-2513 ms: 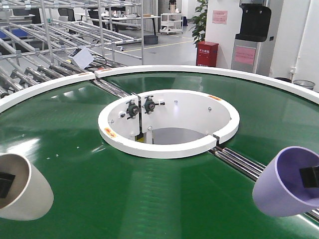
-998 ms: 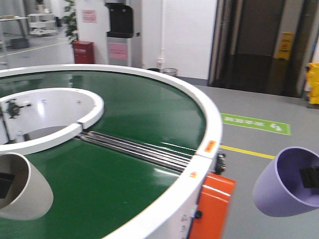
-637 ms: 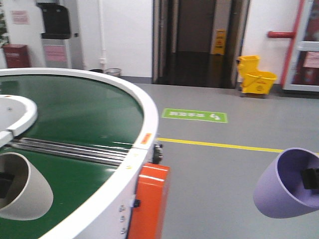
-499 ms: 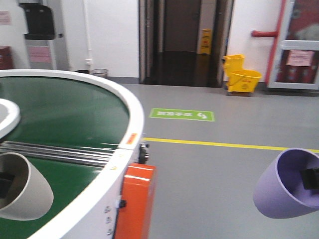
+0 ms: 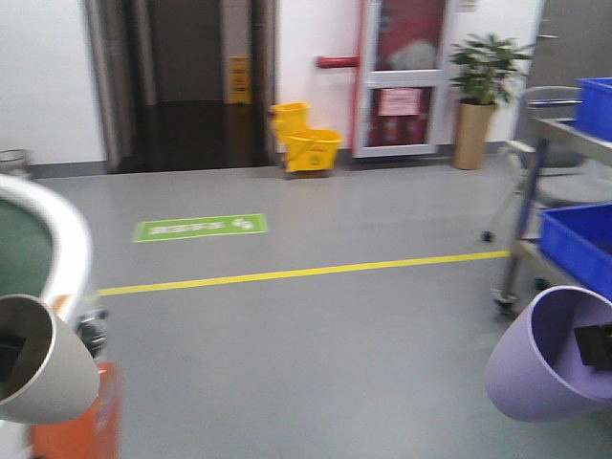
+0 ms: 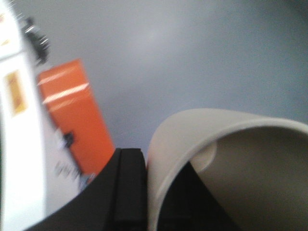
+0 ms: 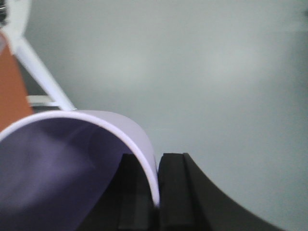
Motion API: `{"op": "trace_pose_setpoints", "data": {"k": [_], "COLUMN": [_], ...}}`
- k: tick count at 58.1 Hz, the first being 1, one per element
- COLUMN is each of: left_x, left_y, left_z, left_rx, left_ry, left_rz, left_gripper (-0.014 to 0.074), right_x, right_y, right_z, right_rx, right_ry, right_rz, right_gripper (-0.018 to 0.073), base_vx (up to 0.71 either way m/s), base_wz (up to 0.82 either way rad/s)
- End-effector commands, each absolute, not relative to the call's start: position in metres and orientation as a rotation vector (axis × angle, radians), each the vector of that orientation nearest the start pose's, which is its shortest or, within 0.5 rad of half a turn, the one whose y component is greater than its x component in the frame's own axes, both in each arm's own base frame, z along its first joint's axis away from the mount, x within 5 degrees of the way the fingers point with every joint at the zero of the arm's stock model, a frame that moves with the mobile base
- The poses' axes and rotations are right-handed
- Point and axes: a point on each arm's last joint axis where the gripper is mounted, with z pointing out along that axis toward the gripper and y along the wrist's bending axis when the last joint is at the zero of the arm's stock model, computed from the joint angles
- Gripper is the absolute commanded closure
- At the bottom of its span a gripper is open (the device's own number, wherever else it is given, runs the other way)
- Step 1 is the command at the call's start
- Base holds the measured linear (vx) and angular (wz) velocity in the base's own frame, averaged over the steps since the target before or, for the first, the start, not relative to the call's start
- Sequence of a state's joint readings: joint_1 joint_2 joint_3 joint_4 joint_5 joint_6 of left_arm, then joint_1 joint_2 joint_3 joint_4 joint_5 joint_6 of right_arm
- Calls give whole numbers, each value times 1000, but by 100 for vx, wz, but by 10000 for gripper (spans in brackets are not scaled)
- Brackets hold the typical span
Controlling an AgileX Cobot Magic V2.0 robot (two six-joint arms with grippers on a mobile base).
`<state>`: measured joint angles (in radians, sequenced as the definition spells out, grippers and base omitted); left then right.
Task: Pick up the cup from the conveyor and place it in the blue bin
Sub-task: 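Drive the base with both cups held to the blue bin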
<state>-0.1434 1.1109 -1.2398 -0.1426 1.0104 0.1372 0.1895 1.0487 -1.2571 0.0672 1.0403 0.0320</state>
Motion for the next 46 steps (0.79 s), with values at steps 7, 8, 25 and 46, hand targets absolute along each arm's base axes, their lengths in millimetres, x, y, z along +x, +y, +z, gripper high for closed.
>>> {"op": "trace_pose_setpoints", "data": {"k": [7, 8, 25, 46], "left_x": [206, 206, 206, 206], "left_y": [-43, -43, -43, -43], "left_z": [423, 423, 423, 423], "left_rx": [275, 275, 275, 275], "left_ry": [2230, 2230, 2230, 2230], "left_rz": [-210, -210, -209, -209], "left_gripper": [601, 601, 601, 601], "right_x": [186, 186, 186, 186], "right_y": [40, 40, 40, 40], "right_z": [437, 437, 437, 437], "right_rx": [-165, -165, -165, -165], "right_ry": [2197, 2197, 2197, 2198], "right_rz": [193, 193, 193, 193], "right_gripper": [568, 568, 568, 568], "base_vx": [23, 25, 28, 35], "base_wz": [-80, -80, -66, -33]}}
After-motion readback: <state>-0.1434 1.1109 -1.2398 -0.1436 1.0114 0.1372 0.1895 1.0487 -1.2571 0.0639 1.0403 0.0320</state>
